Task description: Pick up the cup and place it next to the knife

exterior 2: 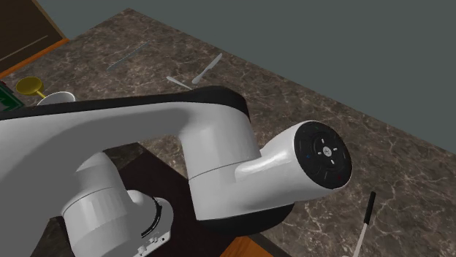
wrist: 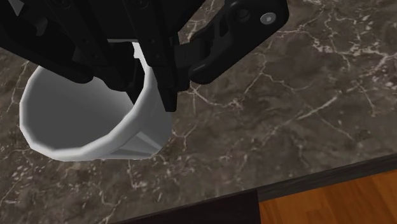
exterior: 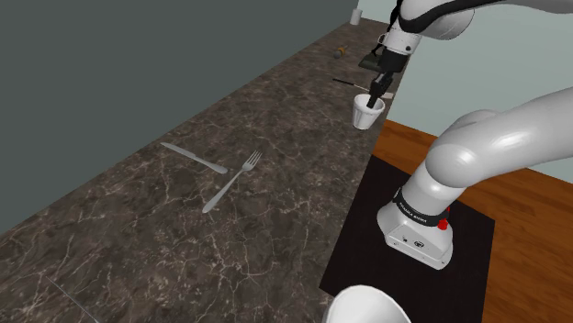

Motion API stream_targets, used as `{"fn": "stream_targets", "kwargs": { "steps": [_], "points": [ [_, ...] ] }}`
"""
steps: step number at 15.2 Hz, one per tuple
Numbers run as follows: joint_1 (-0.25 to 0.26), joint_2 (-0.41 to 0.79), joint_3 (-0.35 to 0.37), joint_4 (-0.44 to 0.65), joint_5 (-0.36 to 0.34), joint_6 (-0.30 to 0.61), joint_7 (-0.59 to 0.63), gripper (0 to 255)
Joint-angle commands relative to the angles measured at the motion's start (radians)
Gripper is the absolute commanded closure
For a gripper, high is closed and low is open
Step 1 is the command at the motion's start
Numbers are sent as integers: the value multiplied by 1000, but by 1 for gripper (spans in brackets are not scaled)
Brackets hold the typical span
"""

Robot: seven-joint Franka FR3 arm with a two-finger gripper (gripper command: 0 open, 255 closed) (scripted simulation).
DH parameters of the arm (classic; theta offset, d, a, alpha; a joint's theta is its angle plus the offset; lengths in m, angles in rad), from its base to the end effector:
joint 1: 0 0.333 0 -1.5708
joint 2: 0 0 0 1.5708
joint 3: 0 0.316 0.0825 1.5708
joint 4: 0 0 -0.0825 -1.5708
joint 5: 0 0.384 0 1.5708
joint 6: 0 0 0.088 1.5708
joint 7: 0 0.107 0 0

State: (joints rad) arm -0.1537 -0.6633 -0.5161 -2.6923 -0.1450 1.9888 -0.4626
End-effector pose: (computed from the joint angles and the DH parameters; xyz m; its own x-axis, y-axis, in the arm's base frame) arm 0.2697 -0.2105 0.3985 0.9995 -0.0301 0.0031 -0.0288 -0.9791 -0.2013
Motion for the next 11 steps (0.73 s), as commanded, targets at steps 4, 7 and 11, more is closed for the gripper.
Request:
{"fn": "stream_targets", "kwargs": {
  "steps": [4, 7, 11],
  "points": [
    [0, -29, 22, 49, 9, -78, 13, 255],
    [1, -43, 34, 81, 14, -122, 20, 255],
    [3, -56, 49, 125, 22, -179, 28, 255]
  ]
}}
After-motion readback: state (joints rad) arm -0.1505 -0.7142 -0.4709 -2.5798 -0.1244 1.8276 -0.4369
